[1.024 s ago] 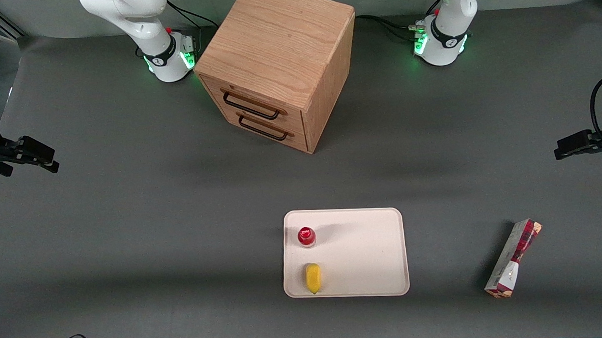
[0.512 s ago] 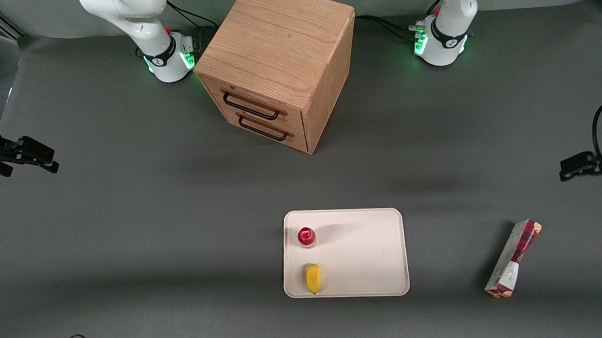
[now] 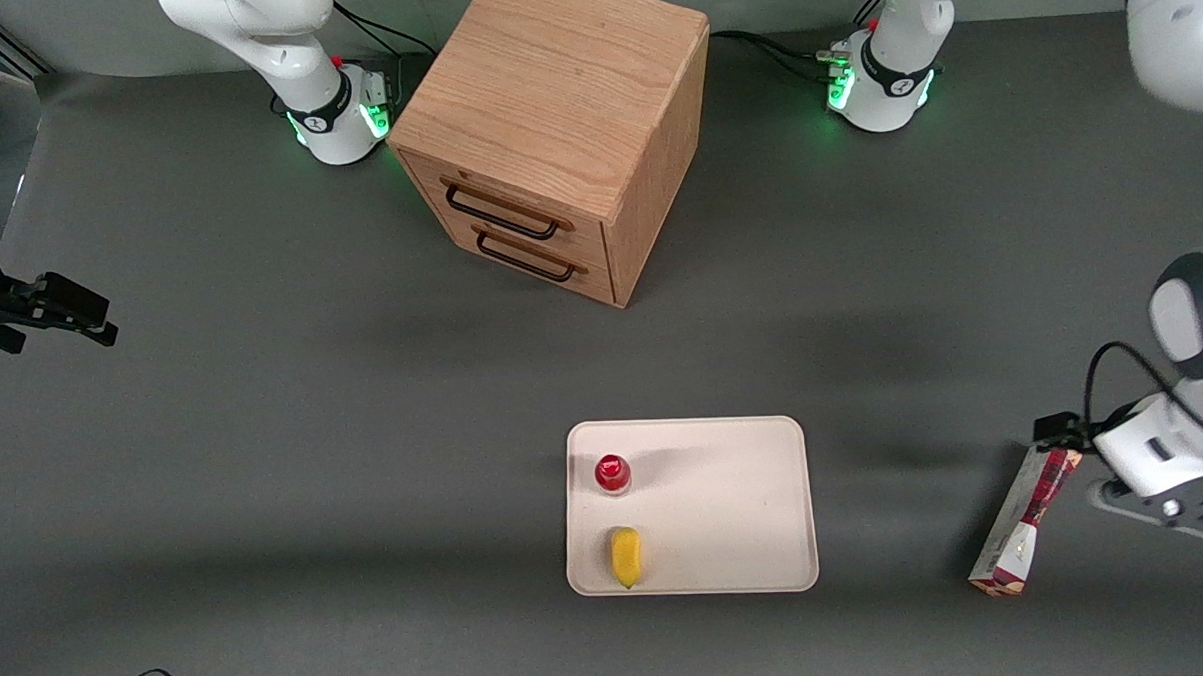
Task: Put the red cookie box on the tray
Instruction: 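Lower the open left gripper over the red-and-white cookie box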
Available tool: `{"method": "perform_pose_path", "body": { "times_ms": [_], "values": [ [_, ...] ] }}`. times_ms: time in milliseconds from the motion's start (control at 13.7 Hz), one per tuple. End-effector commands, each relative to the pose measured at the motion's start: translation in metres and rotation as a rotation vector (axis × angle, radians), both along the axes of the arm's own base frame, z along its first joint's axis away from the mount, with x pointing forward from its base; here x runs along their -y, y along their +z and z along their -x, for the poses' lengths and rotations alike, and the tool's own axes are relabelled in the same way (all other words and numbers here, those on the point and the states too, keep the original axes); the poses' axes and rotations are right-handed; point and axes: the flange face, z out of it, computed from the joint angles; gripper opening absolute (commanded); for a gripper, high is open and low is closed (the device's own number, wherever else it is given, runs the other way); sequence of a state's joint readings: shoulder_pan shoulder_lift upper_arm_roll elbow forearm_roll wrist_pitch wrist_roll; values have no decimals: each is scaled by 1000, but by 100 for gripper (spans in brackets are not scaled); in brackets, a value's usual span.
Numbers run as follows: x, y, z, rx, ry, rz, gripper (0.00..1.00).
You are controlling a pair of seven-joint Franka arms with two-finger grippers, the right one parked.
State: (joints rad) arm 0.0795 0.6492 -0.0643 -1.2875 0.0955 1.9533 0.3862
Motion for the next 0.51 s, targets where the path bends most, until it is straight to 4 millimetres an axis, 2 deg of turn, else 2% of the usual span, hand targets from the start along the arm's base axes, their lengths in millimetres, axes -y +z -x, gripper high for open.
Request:
{"method": "perform_pose_path", "body": {
  "times_ms": [0,293,439],
  "values": [
    [3,-41,-14,30,-113,-5,100],
    [1,-109,-30,116,-175,-11,100],
    [-1,-130,-31,128,-217,-14,100]
  ]
}}
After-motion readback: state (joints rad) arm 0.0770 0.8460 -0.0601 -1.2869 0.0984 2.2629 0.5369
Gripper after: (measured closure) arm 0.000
